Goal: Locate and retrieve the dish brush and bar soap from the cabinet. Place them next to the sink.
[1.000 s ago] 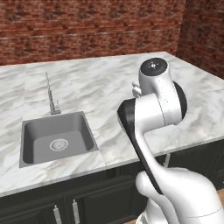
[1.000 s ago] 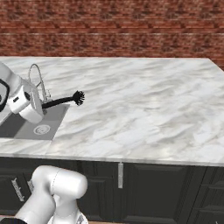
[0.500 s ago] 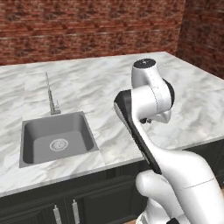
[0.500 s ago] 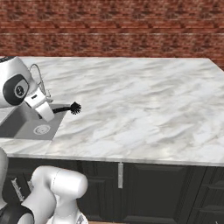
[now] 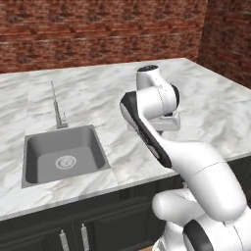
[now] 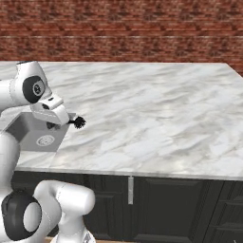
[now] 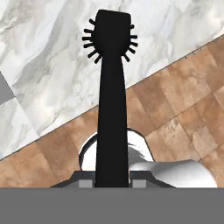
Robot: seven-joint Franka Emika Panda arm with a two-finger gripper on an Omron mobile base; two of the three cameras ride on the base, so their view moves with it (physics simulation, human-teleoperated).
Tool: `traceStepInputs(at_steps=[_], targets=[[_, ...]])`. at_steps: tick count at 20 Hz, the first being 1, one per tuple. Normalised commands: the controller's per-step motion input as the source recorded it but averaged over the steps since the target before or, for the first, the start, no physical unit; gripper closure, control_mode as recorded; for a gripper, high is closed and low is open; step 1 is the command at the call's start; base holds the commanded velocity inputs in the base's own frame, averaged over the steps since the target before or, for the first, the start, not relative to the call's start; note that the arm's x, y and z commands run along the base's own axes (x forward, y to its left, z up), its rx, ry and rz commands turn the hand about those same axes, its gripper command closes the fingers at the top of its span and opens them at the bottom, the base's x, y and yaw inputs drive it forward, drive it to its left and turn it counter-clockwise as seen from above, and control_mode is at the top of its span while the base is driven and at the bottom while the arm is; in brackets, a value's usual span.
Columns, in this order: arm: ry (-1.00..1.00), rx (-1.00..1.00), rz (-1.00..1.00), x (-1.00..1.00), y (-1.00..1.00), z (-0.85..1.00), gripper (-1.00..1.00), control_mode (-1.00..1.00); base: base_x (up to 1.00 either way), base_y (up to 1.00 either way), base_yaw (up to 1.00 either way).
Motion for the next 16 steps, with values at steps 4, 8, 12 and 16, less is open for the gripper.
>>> traceStepInputs(at_steps=[4,8,12,16], targets=[[-0.09,0.02,0.15,0.56,-0.1,-0.25,1.0,-1.0,0.0,0.0,0.0],[-0.12,0.06,0.18,0.65,0.0,-0.25,1.0,-1.0,0.0,0.0,0.0],[-0.03,0.07,0.19,0.83,0.13,-0.26,1.0,-1.0,0.0,0.0,0.0],[0.05,0.08,0.21,0.91,0.23,-0.22,1.0,-1.0,0.0,0.0,0.0]])
